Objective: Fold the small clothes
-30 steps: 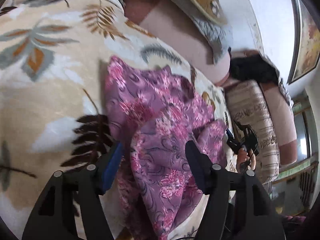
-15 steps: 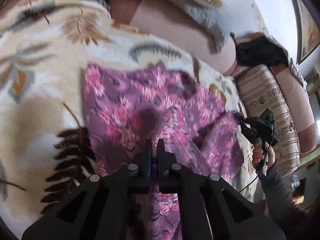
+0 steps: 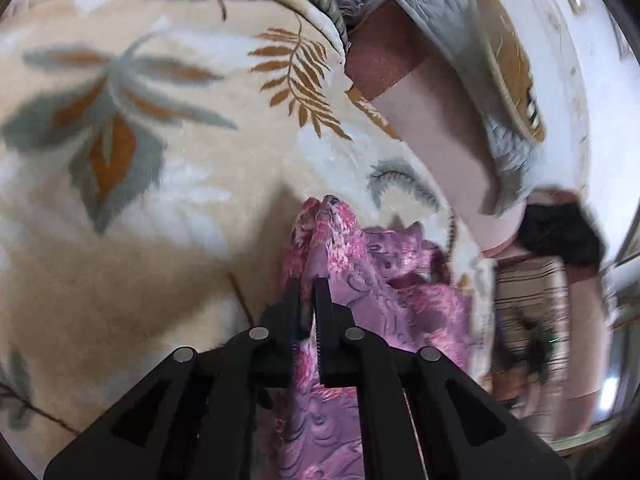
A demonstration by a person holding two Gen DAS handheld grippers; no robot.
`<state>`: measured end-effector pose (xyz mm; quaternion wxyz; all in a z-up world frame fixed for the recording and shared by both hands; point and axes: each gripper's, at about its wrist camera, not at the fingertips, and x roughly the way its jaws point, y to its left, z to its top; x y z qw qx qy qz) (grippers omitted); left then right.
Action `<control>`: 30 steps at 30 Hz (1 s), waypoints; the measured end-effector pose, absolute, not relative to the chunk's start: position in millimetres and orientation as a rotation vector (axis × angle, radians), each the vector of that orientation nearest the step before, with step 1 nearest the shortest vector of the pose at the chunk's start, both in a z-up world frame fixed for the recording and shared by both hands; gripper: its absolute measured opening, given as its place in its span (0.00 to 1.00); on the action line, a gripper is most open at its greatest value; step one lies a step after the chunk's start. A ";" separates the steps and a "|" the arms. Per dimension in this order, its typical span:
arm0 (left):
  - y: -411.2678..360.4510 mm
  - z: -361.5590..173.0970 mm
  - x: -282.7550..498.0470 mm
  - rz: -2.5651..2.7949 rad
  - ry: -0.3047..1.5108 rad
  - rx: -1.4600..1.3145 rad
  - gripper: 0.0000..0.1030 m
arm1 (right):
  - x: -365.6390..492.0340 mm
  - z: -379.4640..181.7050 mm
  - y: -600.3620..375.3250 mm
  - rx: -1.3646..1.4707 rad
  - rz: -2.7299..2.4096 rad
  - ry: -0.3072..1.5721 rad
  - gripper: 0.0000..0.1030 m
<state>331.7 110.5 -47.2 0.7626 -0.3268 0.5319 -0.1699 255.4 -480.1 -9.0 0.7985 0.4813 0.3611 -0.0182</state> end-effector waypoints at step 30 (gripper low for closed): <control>86.0 -32.5 342.9 -0.237 1.107 -0.520 0.06 | 256.9 -27.7 -452.4 0.724 -0.147 0.890 0.14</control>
